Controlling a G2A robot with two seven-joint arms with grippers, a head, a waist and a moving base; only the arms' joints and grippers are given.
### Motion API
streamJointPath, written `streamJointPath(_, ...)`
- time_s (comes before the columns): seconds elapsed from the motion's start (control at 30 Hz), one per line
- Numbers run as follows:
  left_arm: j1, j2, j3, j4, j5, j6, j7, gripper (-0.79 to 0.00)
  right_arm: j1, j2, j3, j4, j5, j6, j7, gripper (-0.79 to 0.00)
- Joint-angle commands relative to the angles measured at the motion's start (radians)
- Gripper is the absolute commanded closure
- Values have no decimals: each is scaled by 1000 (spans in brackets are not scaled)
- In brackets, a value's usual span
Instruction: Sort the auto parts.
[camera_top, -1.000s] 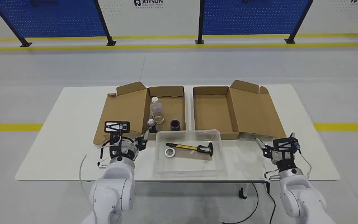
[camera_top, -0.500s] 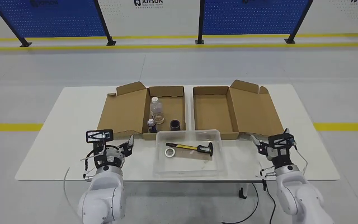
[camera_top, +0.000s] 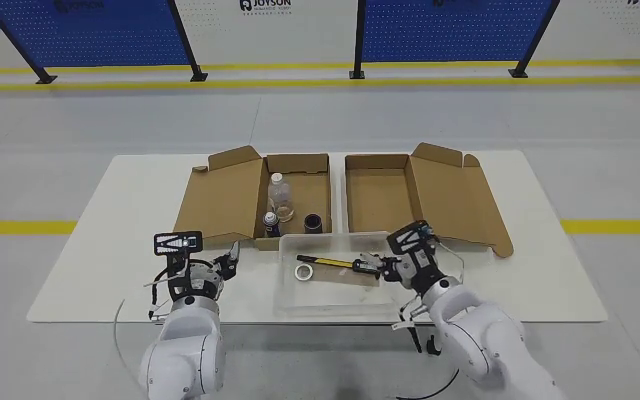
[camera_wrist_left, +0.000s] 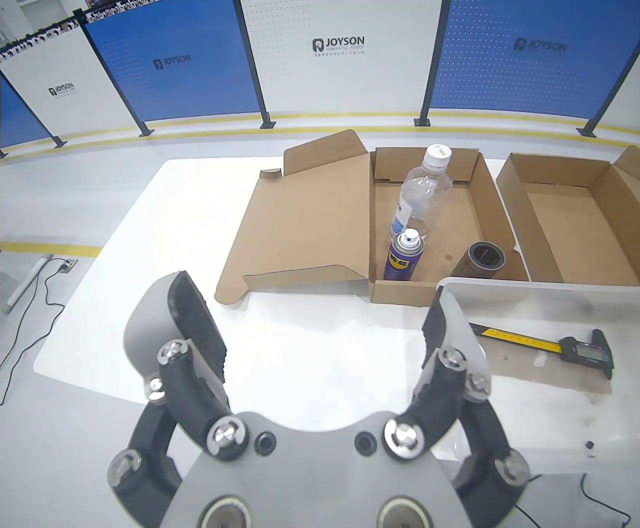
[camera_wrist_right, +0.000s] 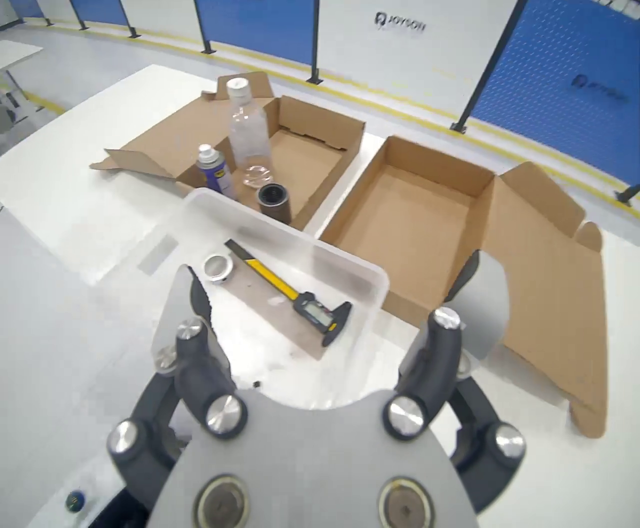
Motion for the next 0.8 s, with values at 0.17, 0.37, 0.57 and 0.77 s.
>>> streamJointPath(0.17, 0, 0, 0, 0, 0, 0, 0, -785, 109, -17, -106, 91, 19, 8, 167, -785)
streamJointPath(0.37, 0, 0, 0, 0, 0, 0, 0, -785, 131, -18, -124, 127, -26, -35, 140, -785)
streamJointPath(0.57, 0, 0, 0, 0, 0, 0, 0, -785, 131, -18, -124, 127, -26, -35, 140, -785)
streamJointPath(0.77, 0, 0, 0, 0, 0, 0, 0, -785, 132, -18, -126, 124, -21, -38, 134, -785)
